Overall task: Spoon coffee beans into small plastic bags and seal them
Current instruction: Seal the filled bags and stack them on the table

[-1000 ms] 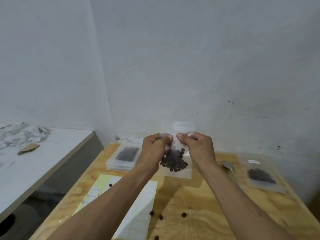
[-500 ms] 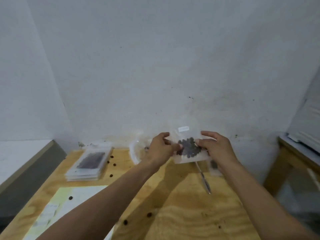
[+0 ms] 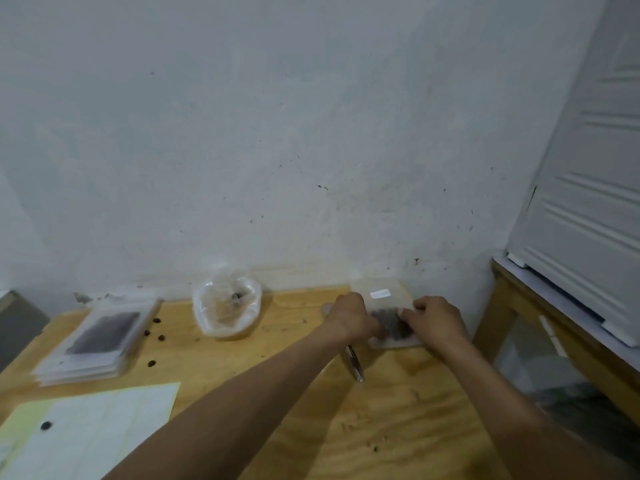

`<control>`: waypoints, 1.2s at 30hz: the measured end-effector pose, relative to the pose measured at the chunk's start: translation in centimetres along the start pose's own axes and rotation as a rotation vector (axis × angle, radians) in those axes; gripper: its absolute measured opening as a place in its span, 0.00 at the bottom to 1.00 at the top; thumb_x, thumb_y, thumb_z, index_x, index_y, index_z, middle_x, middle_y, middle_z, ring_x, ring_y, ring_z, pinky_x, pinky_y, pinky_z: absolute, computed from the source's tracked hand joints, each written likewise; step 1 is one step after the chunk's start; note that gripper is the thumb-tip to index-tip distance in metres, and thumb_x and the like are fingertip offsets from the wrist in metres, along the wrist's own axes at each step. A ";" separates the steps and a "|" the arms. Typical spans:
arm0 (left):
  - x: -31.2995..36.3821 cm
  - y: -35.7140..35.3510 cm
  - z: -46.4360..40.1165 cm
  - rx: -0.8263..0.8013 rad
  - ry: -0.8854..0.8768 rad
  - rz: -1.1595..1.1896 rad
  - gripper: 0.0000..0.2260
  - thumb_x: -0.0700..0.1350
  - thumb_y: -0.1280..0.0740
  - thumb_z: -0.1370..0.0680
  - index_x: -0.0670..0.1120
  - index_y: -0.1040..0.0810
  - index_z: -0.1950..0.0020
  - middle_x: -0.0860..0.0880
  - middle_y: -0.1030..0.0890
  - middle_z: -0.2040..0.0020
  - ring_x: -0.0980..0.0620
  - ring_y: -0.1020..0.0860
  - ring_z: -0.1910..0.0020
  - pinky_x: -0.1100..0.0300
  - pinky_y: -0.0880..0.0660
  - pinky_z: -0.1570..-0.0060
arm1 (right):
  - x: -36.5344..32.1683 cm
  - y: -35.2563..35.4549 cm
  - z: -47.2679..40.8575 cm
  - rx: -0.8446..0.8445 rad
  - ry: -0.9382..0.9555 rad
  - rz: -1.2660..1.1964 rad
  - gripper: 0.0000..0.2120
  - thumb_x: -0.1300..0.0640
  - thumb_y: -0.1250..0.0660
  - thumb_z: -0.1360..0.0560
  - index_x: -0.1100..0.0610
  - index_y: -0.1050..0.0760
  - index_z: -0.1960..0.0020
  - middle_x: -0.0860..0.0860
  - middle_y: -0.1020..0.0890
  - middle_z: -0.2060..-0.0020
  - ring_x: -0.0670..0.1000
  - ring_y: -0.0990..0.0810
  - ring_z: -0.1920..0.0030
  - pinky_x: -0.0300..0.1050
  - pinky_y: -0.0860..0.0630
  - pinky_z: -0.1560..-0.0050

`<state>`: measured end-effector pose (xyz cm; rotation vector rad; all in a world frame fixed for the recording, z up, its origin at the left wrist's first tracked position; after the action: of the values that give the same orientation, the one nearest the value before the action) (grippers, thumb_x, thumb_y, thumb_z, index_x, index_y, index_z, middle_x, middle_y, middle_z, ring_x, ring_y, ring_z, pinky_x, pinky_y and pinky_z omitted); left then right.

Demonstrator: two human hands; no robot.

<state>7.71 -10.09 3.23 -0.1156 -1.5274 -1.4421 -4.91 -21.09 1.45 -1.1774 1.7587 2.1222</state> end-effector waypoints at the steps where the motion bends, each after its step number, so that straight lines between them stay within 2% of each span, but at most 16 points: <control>1: 0.0 -0.1 -0.2 0.000 0.006 0.009 0.18 0.46 0.23 0.27 0.39 0.21 0.42 0.43 0.21 0.47 0.45 0.22 0.50 0.59 0.28 0.63 | 0.1 0.0 -0.1 -0.003 -0.010 0.008 0.22 0.48 0.30 0.21 0.62 0.21 0.33 0.58 0.16 0.41 0.59 0.18 0.44 0.46 0.25 0.48; 3: 0.2 0.0 -0.3 0.010 0.007 0.025 0.17 0.45 0.25 0.26 0.38 0.22 0.41 0.45 0.24 0.52 0.47 0.25 0.54 0.60 0.32 0.69 | 0.1 -0.1 -0.4 0.002 -0.022 0.009 0.20 0.49 0.31 0.21 0.63 0.19 0.37 0.58 0.15 0.46 0.56 0.20 0.53 0.46 0.25 0.52; 5: 0.4 0.1 -0.4 0.022 0.016 0.022 0.17 0.46 0.25 0.25 0.37 0.22 0.42 0.45 0.26 0.55 0.47 0.26 0.56 0.61 0.36 0.73 | -0.1 -0.2 -0.5 -0.004 -0.027 0.022 0.18 0.50 0.32 0.20 0.63 0.19 0.38 0.57 0.15 0.48 0.55 0.22 0.56 0.45 0.26 0.55; 7: 0.4 0.0 -0.5 0.043 0.009 0.001 0.18 0.46 0.25 0.25 0.36 0.22 0.42 0.45 0.25 0.56 0.46 0.24 0.56 0.62 0.37 0.73 | -0.3 -0.3 -0.4 -0.011 -0.026 0.023 0.19 0.51 0.33 0.19 0.63 0.21 0.34 0.58 0.16 0.43 0.58 0.19 0.48 0.44 0.26 0.52; 9: 0.4 -0.2 -0.6 0.065 0.008 -0.029 0.18 0.47 0.26 0.25 0.35 0.22 0.42 0.48 0.30 0.62 0.49 0.28 0.60 0.62 0.38 0.74 | -0.5 -0.4 -0.3 -0.007 -0.028 0.023 0.20 0.52 0.34 0.18 0.63 0.23 0.31 0.59 0.17 0.38 0.60 0.19 0.40 0.46 0.25 0.46; 11: 0.4 -0.3 -0.6 0.082 0.006 -0.040 0.18 0.47 0.26 0.24 0.35 0.21 0.43 0.49 0.32 0.63 0.50 0.30 0.62 0.61 0.38 0.75 | -0.6 -0.5 -0.2 -0.003 -0.034 0.015 0.20 0.53 0.35 0.18 0.63 0.24 0.29 0.59 0.18 0.37 0.61 0.20 0.38 0.47 0.24 0.42; 14: 0.4 -0.3 -0.7 0.072 0.002 -0.049 0.17 0.48 0.27 0.23 0.36 0.21 0.41 0.45 0.25 0.55 0.44 0.23 0.54 0.60 0.32 0.68 | -0.6 -0.5 -0.2 -0.010 -0.036 0.016 0.21 0.52 0.35 0.17 0.62 0.26 0.28 0.59 0.18 0.36 0.60 0.20 0.37 0.46 0.25 0.43; 16: 0.3 -0.2 -0.7 0.080 -0.005 -0.023 0.20 0.46 0.29 0.22 0.37 0.24 0.34 0.40 0.21 0.40 0.42 0.21 0.42 0.57 0.25 0.55 | -0.8 -0.3 0.0 -0.011 -0.039 0.026 0.22 0.52 0.36 0.17 0.62 0.27 0.27 0.59 0.19 0.35 0.60 0.20 0.38 0.45 0.26 0.46; 18: 0.2 0.2 -0.3 0.109 -0.032 0.002 0.24 0.46 0.29 0.22 0.37 0.27 0.29 0.40 0.24 0.30 0.41 0.24 0.34 0.54 0.24 0.43 | -1.2 0.0 0.3 0.017 -0.014 0.051 0.22 0.51 0.36 0.17 0.62 0.26 0.27 0.59 0.19 0.35 0.60 0.20 0.38 0.46 0.25 0.46; 21: -0.2 1.4 0.5 0.171 -0.086 0.033 0.26 0.48 0.29 0.21 0.38 0.29 0.26 0.41 0.24 0.30 0.42 0.24 0.33 0.54 0.26 0.39 | -2.9 0.4 1.0 0.088 0.068 0.069 0.21 0.51 0.36 0.17 0.60 0.26 0.28 0.58 0.20 0.33 0.60 0.21 0.36 0.49 0.24 0.40; 24: -1.2 3.7 1.7 0.252 -0.130 0.054 0.26 0.50 0.31 0.19 0.40 0.30 0.25 0.41 0.24 0.30 0.43 0.24 0.33 0.55 0.27 0.38 | -5.9 0.5 1.9 0.114 0.156 0.039 0.20 0.51 0.35 0.18 0.59 0.24 0.29 0.58 0.20 0.34 0.59 0.21 0.36 0.50 0.25 0.38; 29: -5.6 9.9 4.9 0.479 -0.159 0.107 0.18 0.48 0.34 0.18 0.44 0.24 0.30 0.46 0.19 0.38 0.49 0.20 0.43 0.58 0.25 0.45 | -13.1 -1.0 3.9 0.100 0.332 -0.019 0.17 0.52 0.35 0.18 0.57 0.21 0.32 0.55 0.17 0.37 0.56 0.19 0.38 0.49 0.23 0.39; 33: -11.7 16.3 8.2 0.655 -0.067 0.091 0.15 0.46 0.34 0.19 0.43 0.21 0.33 0.46 0.17 0.41 0.49 0.20 0.46 0.62 0.30 0.49 | -20.1 -4.6 6.5 -0.002 0.512 -0.120 0.15 0.54 0.35 0.19 0.56 0.20 0.34 0.52 0.16 0.39 0.53 0.19 0.38 0.51 0.23 0.37; 36: -17.1 20.3 10.5 0.695 0.093 0.045 0.18 0.46 0.34 0.19 0.43 0.24 0.30 0.43 0.20 0.36 0.46 0.19 0.43 0.59 0.27 0.45 | -24.7 -8.5 8.8 -0.104 0.614 -0.158 0.14 0.53 0.35 0.19 0.55 0.19 0.36 0.50 0.16 0.40 0.52 0.19 0.40 0.50 0.23 0.37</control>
<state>23.54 13.17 7.91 0.3276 -1.8454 -0.8033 12.58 -1.91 10.78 -2.0905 1.6840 1.8994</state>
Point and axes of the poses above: each hand's wrist, its own z-axis away from the middle knuckle, its own y-axis out of the back of the hand, x = y × z, the point moved 1 cm from there along -z, towards the middle knuckle
